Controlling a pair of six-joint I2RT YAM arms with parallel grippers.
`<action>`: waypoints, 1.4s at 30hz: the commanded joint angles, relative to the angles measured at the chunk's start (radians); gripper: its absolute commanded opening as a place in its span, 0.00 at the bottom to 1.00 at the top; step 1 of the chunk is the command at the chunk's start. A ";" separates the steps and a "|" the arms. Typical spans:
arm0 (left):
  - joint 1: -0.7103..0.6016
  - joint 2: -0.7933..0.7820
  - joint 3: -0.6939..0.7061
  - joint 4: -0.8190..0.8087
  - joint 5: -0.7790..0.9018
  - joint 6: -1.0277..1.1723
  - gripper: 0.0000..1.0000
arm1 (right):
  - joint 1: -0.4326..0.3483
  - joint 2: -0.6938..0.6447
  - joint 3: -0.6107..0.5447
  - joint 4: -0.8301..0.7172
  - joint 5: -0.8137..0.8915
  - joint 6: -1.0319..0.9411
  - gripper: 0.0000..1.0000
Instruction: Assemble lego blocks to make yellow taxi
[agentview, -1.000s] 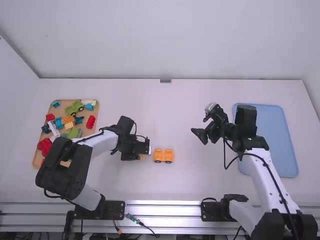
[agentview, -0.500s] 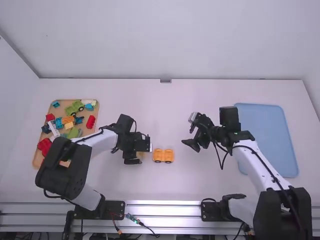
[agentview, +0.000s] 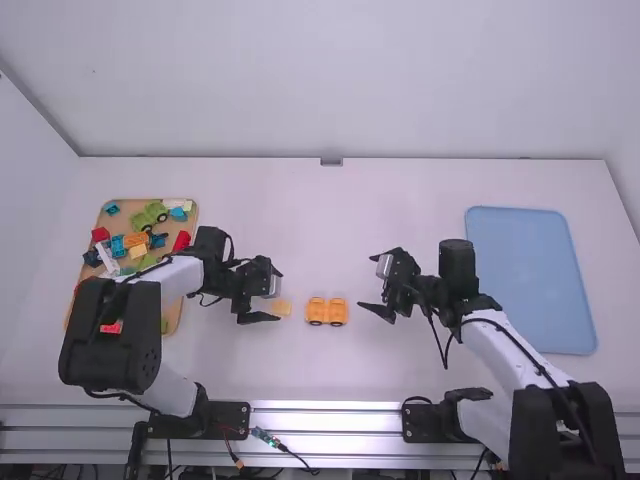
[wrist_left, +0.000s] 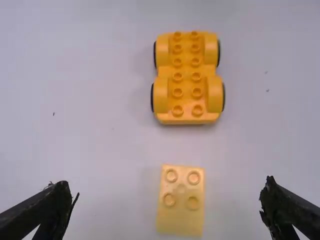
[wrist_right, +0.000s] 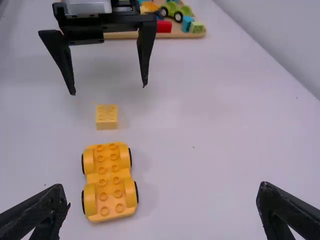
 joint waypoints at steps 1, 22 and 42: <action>0.016 -0.021 -0.028 0.001 0.142 0.087 0.99 | -0.002 0.052 -0.064 0.090 -0.074 0.065 0.99; 0.035 -0.021 -0.261 0.471 0.169 -0.198 0.99 | 0.175 0.269 -0.183 0.437 0.035 -0.004 0.99; 0.035 -0.021 -0.220 0.414 0.165 -0.198 0.99 | 0.190 0.639 -0.162 0.875 0.048 0.184 0.99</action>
